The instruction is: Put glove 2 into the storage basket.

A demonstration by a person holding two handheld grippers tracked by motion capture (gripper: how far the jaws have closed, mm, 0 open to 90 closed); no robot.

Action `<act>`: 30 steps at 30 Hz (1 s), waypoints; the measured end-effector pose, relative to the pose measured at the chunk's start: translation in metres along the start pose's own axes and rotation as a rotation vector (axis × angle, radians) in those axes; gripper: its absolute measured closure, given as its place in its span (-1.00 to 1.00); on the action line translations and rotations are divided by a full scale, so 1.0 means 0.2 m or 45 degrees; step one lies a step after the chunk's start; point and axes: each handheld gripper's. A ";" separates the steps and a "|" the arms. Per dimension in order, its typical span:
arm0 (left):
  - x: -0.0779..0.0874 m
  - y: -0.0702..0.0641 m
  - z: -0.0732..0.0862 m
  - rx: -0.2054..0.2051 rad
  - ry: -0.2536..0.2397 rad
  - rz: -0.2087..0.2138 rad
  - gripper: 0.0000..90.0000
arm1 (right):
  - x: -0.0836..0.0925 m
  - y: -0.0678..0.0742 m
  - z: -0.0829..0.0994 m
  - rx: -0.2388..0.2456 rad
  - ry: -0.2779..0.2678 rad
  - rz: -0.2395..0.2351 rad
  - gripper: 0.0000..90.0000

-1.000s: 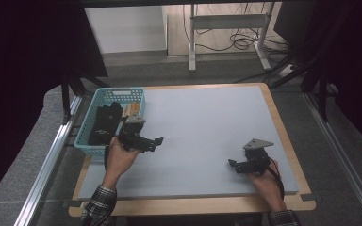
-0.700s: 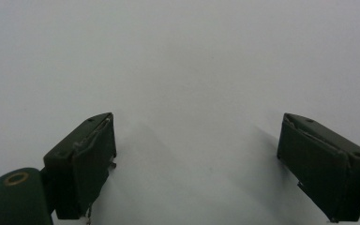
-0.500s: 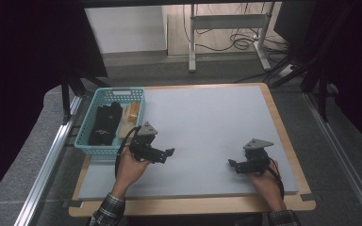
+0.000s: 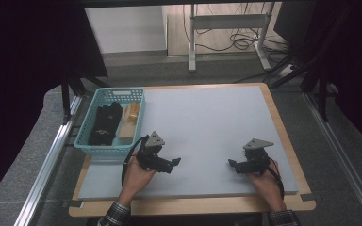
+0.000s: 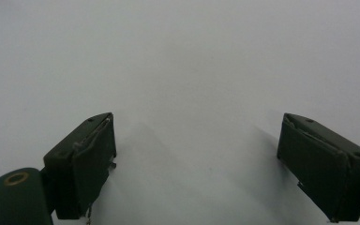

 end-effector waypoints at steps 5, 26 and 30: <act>-0.02 -0.02 0.03 0.006 -0.010 0.025 -1.00 | 0.00 0.00 0.00 0.001 0.000 0.000 -0.74; -0.10 -0.07 0.12 -0.032 0.051 0.048 -1.00 | 0.00 0.00 0.00 0.000 0.000 0.000 -0.74; -0.12 -0.09 0.14 -0.043 0.071 0.047 -1.00 | 0.00 0.00 0.00 0.000 0.000 0.000 -0.74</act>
Point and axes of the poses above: each handheld gripper's, and its own axes: x roughly backward along the jaws, z roughly out of its underside, y roughly to its left, and after that the axes turned 8 degrees about -z, right-handed
